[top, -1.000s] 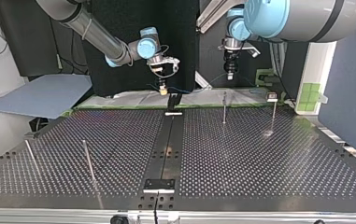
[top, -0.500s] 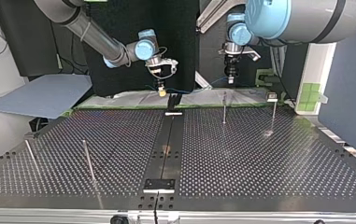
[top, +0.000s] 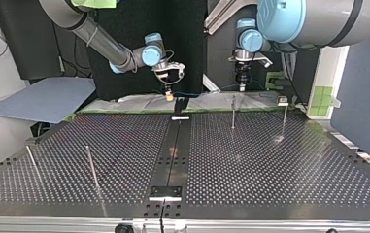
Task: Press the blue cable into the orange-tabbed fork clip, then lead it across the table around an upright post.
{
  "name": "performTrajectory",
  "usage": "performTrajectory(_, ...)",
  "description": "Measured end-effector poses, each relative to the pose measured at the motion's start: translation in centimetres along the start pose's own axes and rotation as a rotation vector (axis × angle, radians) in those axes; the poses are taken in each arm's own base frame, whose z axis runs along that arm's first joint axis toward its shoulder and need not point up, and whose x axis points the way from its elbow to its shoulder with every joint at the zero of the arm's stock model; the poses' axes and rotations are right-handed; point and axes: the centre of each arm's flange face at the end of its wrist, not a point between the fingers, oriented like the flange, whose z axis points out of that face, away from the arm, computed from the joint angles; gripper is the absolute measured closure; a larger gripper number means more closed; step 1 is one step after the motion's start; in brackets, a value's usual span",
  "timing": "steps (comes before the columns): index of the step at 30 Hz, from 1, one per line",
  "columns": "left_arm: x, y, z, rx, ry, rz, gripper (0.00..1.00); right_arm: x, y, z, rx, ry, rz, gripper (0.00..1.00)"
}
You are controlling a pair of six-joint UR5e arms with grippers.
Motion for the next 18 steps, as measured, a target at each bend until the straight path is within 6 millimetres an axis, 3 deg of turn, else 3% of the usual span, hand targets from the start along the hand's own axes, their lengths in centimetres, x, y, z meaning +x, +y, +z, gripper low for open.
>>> performTrajectory(18, -0.5, 1.0, 1.1, -0.005, -0.009, -0.017, 1.00, 1.3, -0.1, 1.3, 0.009, 0.028, -0.006, 1.00)
